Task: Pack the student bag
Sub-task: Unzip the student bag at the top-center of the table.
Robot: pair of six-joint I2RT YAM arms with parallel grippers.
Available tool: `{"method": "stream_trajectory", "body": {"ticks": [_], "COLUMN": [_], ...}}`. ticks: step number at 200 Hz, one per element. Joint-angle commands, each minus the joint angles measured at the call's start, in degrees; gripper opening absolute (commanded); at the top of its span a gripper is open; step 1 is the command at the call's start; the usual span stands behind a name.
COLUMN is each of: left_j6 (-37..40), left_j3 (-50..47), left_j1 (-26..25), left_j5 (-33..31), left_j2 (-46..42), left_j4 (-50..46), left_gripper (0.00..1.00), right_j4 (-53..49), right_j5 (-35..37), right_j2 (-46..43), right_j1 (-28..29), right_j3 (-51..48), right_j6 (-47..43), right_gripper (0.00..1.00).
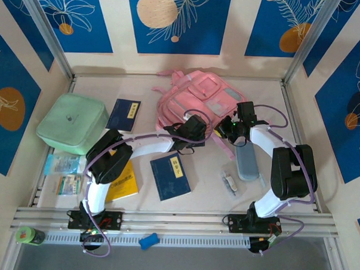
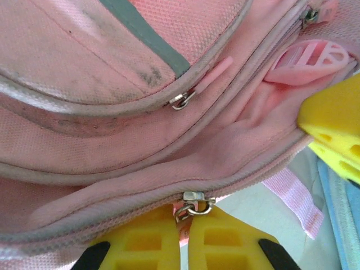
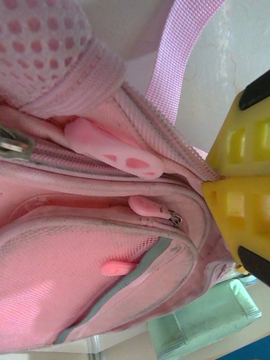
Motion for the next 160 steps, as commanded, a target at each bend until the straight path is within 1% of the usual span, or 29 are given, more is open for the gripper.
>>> {"method": "stream_trajectory", "body": {"ticks": [1,9,45,54,62,73,95,101,106,112,113,114,121,131,160], "left_j6": [1.71,1.74,3.63,4.52,5.52,6.51,6.98,6.99,7.27,7.66,7.69,7.66,7.87,7.8,7.98], "left_j3": [-2.46,-3.18,-6.19,-6.71,-6.48,-4.74,-2.13,-2.18,-2.41,-2.78,-2.84,-2.87,-2.99,-2.84,-2.55], "left_j1": [0.76,1.01,2.21,2.41,2.44,2.39,2.61,2.76,2.79,2.78,2.74,2.72,2.7,2.73,2.7], "left_j5": [-3.25,-3.85,-5.1,-3.92,-2.46,-1.82,-4.93,-4.26,-3.18,-1.77,-1.56,-1.46,0.07,0.83,1.11], "left_j2": [-3.12,-3.74,-6.59,-6.94,-6.86,-6.35,-5.0,-4.97,-5.17,-5.44,-5.46,-5.52,-5.64,-5.75,-6.23], "left_j4": [-5.87,-7.27,-10.68,-9.84,-9.21,-10.84,-15.21,-14.82,-13.65,-12.0,-11.7,-11.46,-9.98,-9.05,-8.82], "left_gripper": [0.01,0.0,0.0,0.0,0.0,0.0,0.0,0.0,0.0,0.0,0.0,0.0,0.0,0.0,0.0], "right_j4": [-0.84,-1.38,-3.58,-3.29,-2.76,-2.57,-3.18,-3.49,-3.89,-4.12,-4.16,-4.16,-3.8,-2.1,4.95], "right_j5": [-3.07,-3.22,-4.89,-5.17,-5.45,-5.7,-5.77,-5.89,-6.02,-6.71,-6.97,-6.97,-7.81,-9.49,-14.15], "right_j2": [-1.18,-0.8,2.04,2.14,2.06,2.06,1.81,1.66,1.51,1.17,1.02,1.02,0.47,-0.69,-3.54], "right_j1": [-1.66,-2.27,-4.19,-4.17,-3.88,-3.71,-3.77,-3.73,-3.67,-3.51,-3.47,-3.47,-3.22,-2.96,-0.75], "right_j3": [3.49,4.2,7.97,8.11,7.83,7.67,7.58,7.5,7.33,6.91,6.71,6.71,5.64,3.33,-3.96], "right_j6": [-2.99,-3.45,-4.85,-4.9,-4.79,-4.5,-4.84,-4.93,-4.85,-4.58,-4.46,-4.46,-3.56,-1.53,6.09], "right_gripper": [0.0,0.0,0.0,0.0,0.0,0.0,0.0,0.03,0.08,0.15,0.18,0.18,0.3,0.41,0.6]}}
